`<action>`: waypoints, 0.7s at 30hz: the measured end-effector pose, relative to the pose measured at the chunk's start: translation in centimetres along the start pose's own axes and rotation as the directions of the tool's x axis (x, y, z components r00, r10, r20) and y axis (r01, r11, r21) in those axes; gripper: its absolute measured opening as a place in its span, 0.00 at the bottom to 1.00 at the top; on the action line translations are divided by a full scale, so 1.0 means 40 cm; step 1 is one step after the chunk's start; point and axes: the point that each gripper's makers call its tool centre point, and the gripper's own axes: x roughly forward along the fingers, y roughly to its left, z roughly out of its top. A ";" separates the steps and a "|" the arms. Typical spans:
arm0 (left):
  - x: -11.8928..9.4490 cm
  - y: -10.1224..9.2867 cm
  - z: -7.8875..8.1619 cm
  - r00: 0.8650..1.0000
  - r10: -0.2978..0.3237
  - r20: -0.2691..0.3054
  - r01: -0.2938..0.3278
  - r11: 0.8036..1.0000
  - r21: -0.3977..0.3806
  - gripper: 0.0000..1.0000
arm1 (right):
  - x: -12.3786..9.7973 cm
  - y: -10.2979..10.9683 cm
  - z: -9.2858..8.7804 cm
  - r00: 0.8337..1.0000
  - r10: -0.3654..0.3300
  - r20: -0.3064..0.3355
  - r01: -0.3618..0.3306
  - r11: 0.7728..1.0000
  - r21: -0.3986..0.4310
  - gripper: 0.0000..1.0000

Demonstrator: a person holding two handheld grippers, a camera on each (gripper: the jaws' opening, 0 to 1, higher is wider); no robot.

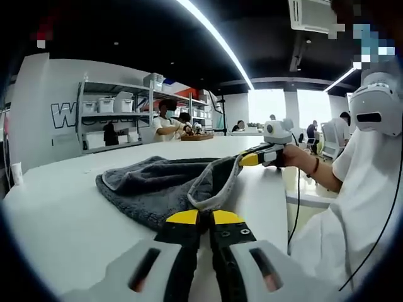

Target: Open the folded towel by lifting each exposed corner and separating the folded layers until the towel lies flat within the target outline without major curled edges

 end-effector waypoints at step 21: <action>-0.025 -0.059 0.014 0.993 -0.116 -0.004 0.116 0.993 0.017 0.13 | -0.049 0.043 0.017 0.996 0.089 -0.004 -0.089 0.996 -0.022 0.16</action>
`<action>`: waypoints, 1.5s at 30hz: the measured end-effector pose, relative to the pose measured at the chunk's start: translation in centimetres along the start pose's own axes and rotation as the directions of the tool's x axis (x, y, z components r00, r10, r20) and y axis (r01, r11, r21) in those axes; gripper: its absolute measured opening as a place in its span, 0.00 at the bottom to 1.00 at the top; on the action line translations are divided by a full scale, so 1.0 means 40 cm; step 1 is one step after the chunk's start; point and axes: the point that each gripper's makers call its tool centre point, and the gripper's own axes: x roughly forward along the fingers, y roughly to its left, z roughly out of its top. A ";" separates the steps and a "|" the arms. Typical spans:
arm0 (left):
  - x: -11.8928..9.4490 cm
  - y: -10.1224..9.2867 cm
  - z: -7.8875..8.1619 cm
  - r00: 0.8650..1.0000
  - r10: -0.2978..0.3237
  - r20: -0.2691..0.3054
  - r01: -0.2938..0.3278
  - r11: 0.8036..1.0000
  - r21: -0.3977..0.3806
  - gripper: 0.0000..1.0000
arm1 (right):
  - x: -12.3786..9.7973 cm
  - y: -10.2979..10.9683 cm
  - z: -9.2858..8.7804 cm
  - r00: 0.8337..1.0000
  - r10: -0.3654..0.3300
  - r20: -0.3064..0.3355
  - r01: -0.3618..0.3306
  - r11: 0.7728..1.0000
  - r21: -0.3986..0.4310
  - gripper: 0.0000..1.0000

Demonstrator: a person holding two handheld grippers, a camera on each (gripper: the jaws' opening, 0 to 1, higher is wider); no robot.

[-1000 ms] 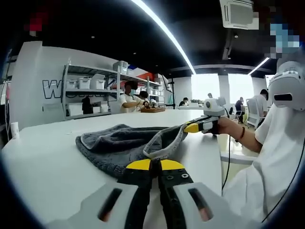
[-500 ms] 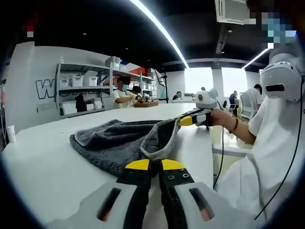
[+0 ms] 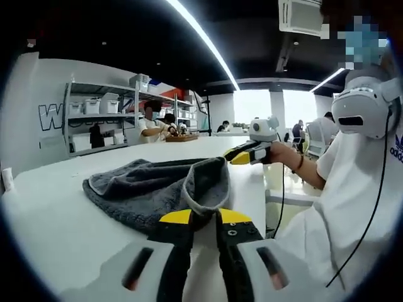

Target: Open the folded towel by lifting each exposed corner and separating the folded layers until the towel lies flat within the target outline without major curled edges

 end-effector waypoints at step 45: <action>0.024 -0.007 -0.054 0.994 0.003 -0.109 -0.004 1.000 -0.011 0.01 | 0.004 0.013 -0.037 0.993 -0.041 -0.113 0.035 0.998 -0.055 0.03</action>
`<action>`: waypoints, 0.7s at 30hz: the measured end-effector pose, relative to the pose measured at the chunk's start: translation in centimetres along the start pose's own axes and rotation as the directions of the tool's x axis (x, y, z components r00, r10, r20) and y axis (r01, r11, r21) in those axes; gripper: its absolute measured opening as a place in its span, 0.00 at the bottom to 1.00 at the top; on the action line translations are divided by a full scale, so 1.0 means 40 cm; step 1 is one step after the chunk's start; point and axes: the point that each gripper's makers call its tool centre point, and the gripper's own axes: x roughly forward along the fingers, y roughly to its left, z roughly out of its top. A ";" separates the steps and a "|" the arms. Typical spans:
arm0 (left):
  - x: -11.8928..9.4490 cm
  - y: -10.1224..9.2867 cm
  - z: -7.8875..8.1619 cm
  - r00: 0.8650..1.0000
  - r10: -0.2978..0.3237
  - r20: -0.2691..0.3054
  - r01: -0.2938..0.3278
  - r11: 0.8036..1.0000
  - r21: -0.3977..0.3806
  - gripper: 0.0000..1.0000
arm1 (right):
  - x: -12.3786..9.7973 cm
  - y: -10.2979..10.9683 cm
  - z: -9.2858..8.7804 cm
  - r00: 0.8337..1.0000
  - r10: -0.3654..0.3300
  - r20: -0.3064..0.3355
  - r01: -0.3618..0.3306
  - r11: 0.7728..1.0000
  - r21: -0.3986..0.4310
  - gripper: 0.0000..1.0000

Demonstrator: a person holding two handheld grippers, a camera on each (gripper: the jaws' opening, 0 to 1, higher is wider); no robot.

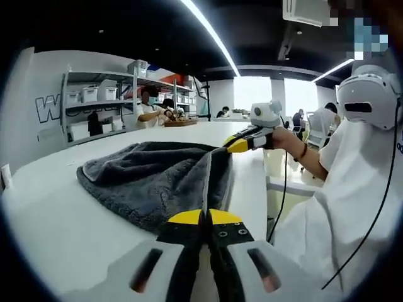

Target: Open the folded towel by lifting each exposed corner and separating the folded layers until the towel lies flat within the target outline without major curled edges

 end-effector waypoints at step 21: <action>-0.028 -0.028 -0.033 0.995 -0.055 -0.089 0.055 0.998 -0.009 0.01 | -0.039 0.040 -0.054 0.988 0.121 -0.099 -0.129 0.989 -0.074 0.00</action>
